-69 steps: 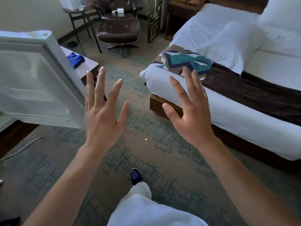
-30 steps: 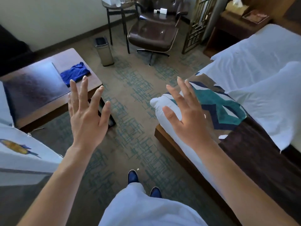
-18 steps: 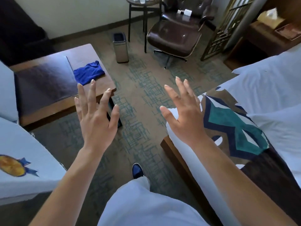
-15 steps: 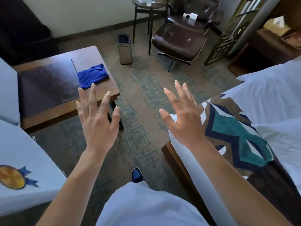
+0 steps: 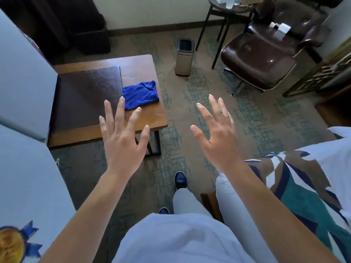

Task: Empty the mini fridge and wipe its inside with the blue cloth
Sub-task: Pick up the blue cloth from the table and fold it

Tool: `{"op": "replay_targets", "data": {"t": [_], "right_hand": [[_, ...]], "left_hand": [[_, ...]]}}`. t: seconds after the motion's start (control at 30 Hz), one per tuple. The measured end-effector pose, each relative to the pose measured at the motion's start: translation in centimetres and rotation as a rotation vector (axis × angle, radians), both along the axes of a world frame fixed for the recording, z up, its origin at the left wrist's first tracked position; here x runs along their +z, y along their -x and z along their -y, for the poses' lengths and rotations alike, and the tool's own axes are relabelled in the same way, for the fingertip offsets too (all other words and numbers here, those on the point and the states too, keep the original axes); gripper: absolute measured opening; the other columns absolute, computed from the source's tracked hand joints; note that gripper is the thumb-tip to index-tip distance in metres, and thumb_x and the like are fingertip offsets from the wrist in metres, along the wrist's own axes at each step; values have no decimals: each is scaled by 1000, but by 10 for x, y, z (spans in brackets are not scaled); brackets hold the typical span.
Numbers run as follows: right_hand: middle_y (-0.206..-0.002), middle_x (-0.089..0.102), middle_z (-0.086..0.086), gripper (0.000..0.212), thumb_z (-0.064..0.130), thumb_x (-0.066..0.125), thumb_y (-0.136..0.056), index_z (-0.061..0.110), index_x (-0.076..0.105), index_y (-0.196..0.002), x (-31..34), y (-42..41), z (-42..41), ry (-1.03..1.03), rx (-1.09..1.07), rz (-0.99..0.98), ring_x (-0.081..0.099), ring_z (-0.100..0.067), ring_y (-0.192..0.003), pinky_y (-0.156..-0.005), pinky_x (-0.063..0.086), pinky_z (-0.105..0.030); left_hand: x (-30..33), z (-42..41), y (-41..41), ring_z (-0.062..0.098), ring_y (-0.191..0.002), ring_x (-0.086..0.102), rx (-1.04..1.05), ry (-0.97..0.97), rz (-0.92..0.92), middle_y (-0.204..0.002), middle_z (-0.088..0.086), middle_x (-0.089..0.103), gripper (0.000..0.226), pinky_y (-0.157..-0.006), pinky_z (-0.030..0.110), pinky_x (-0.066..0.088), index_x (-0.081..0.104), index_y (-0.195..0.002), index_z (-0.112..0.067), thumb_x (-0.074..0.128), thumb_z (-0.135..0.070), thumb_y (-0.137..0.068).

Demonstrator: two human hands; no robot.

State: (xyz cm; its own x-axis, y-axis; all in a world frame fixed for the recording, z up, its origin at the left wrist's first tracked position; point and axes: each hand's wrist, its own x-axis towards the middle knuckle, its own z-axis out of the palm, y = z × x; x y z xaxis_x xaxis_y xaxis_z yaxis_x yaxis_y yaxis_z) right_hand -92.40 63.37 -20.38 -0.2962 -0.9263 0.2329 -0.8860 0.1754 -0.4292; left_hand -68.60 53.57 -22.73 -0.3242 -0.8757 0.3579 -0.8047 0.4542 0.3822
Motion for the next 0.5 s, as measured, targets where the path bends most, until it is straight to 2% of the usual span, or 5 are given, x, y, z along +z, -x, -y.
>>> {"op": "replay_targets", "data": {"t": [0.27,0.5], "right_hand": [[-172,19,4,58,49,49,-103,31,39,-157,-38,39,116,-57,195,119,7,-19,-162,-129,15,-54],[-174,14,4,60,49,51,-104,32,34,-159,-65,44,191,-181,270,147,2,-17,-162,-130,11,-50]], "left_hand": [[-25,82,2,34,-161,5,207,-13,101,-172,5,19,51,-128,61,9,51,-150,-23,44,-46,-105],[-50,128,5,35,-161,5,284,-88,127,-172,7,20,53,-127,62,12,51,-150,-23,41,-48,-104]]}}
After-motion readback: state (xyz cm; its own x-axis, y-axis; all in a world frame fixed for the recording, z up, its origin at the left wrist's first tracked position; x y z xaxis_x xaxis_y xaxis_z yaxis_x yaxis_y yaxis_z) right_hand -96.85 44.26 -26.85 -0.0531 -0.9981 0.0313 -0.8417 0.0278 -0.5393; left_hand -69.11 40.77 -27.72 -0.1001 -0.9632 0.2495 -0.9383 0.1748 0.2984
